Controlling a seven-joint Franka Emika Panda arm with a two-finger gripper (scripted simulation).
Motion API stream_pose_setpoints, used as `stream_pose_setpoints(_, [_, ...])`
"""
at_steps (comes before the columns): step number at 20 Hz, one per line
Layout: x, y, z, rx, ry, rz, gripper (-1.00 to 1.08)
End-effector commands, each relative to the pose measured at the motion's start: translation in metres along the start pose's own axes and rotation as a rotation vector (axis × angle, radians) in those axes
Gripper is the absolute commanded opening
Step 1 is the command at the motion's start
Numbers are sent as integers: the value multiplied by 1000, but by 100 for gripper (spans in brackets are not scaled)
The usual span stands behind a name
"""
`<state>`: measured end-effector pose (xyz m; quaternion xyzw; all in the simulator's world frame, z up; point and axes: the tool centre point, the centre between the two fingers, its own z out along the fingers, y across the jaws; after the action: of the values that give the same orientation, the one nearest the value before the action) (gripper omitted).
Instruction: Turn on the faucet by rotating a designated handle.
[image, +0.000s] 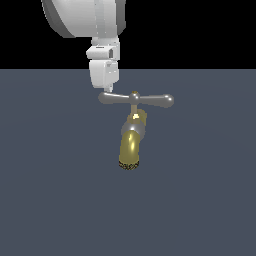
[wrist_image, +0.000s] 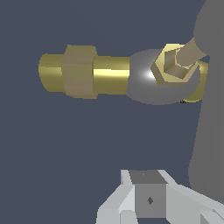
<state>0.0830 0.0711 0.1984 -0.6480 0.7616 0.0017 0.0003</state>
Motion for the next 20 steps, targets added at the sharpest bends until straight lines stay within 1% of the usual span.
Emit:
stream_pose_setpoints(1, [0, -1, 1, 2, 3, 7, -100])
stream_pose_setpoints(5, [0, -1, 1, 2, 3, 6, -100])
stream_pose_setpoints(20, [-4, 39, 1, 2, 3, 6, -100])
